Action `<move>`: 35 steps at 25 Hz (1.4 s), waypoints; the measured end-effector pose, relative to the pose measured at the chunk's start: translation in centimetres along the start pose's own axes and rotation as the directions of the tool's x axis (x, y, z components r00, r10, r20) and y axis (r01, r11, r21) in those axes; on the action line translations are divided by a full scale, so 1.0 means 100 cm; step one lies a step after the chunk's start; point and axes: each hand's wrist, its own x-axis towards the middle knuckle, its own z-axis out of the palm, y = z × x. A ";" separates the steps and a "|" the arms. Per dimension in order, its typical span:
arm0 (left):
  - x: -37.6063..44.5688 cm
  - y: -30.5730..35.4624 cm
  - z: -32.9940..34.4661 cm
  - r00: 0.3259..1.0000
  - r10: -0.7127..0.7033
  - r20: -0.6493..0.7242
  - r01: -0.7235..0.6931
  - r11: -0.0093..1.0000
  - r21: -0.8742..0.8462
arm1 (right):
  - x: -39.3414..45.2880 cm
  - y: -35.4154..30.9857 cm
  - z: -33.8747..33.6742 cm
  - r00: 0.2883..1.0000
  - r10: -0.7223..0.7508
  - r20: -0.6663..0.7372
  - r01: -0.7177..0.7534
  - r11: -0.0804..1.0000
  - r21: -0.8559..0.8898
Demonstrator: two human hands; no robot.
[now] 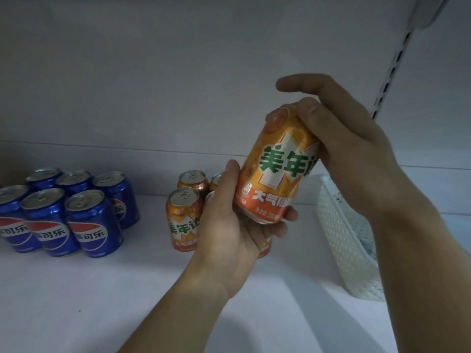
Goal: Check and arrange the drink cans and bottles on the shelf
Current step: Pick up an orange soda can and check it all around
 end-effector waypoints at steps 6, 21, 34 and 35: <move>0.002 -0.004 0.001 0.994 0.084 -0.067 -0.092 0.989 -0.119 | 0.000 0.006 0.006 0.994 0.091 -0.066 -0.085 0.992 0.092; 0.006 -0.012 -0.001 0.996 -0.004 -0.093 -0.005 0.995 -0.099 | 0.000 0.017 0.015 0.995 0.052 0.091 -0.084 0.916 0.392; 0.006 -0.015 0.004 0.994 0.070 -0.087 -0.064 0.995 0.071 | 0.003 0.020 0.006 0.996 0.075 0.054 -0.090 0.932 0.352; 0.006 -0.015 0.004 0.996 0.050 -0.080 -0.044 0.996 0.079 | 0.003 0.020 0.004 0.991 0.091 0.100 -0.121 0.926 0.359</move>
